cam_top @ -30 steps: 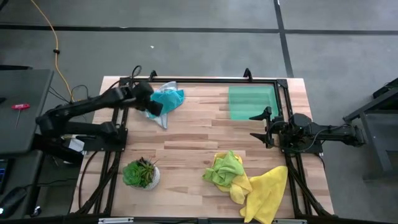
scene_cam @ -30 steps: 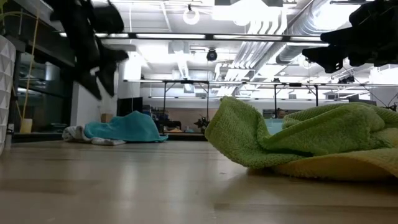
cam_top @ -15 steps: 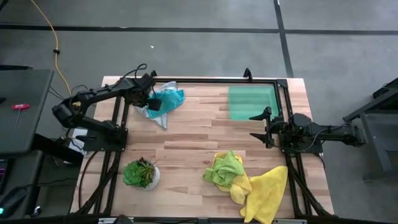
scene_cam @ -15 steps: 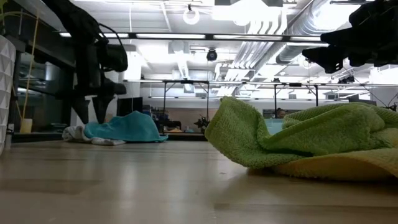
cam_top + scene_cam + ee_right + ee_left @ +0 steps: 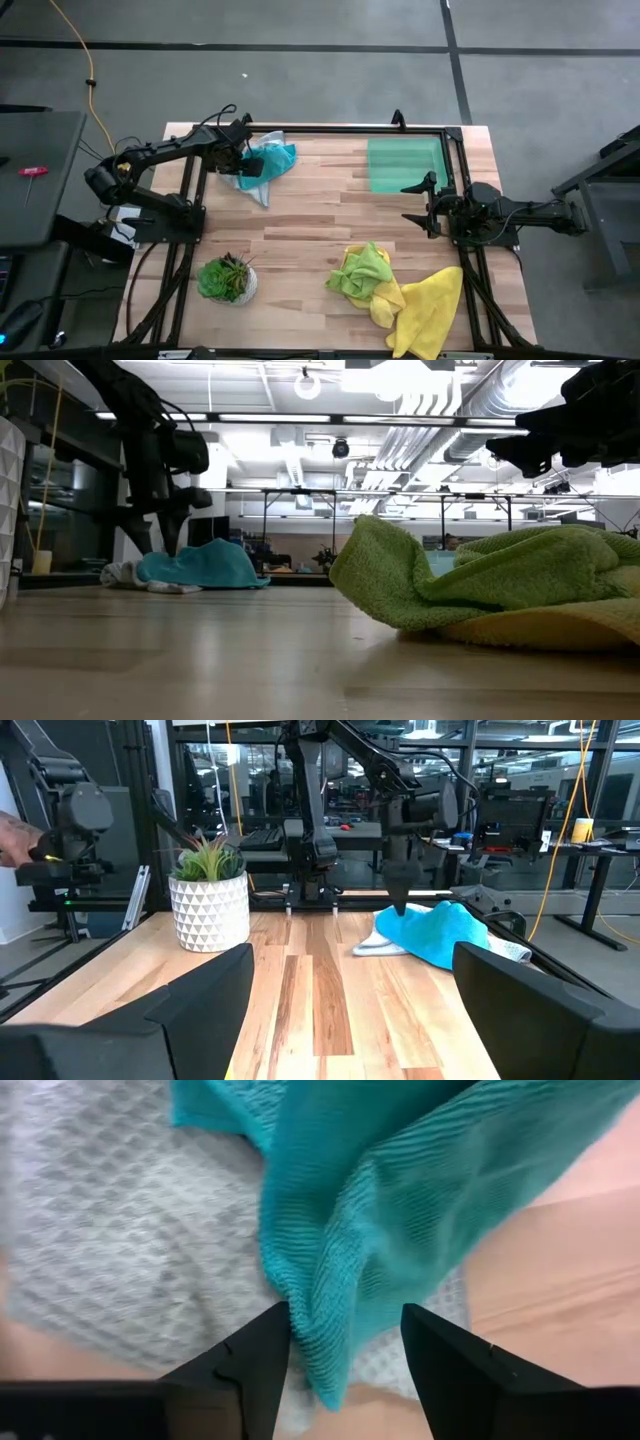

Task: Fold microfiber towels
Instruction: Fold the blue towel

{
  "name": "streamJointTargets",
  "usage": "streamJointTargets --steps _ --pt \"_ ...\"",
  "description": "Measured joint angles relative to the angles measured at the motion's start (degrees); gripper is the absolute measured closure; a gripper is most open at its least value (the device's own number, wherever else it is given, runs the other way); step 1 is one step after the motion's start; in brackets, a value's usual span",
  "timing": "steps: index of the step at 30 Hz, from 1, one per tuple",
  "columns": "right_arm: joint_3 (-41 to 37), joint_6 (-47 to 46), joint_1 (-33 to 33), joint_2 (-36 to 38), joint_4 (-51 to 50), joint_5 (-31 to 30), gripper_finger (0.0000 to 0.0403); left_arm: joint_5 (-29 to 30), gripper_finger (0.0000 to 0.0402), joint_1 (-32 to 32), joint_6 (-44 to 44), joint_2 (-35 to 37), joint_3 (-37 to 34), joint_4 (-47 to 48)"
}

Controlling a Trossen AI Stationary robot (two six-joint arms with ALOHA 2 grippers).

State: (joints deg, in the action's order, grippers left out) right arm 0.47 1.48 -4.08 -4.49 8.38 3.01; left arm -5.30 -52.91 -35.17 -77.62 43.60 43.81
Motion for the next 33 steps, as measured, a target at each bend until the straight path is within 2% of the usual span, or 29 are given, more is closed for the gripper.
streamJointTargets --steps 6,14,22,33 --pt "0.02 0.00 0.00 0.00 0.00 0.00 0.0069 -2.23 0.0241 2.18 -1.32 0.00 -0.01 -2.11" --pt "0.01 0.00 -0.01 0.00 0.00 0.00 0.0069 -1.97 0.0273 7.78 -3.68 0.00 -0.01 -5.57" --pt "0.02 0.00 -0.01 0.00 0.00 0.01 0.0069 4.14 0.0295 10.76 -3.68 0.00 -0.01 -5.96" --pt "0.02 0.00 0.00 0.00 0.00 0.00 0.0069 12.05 0.0283 10.74 -6.38 0.00 -0.01 -6.40"
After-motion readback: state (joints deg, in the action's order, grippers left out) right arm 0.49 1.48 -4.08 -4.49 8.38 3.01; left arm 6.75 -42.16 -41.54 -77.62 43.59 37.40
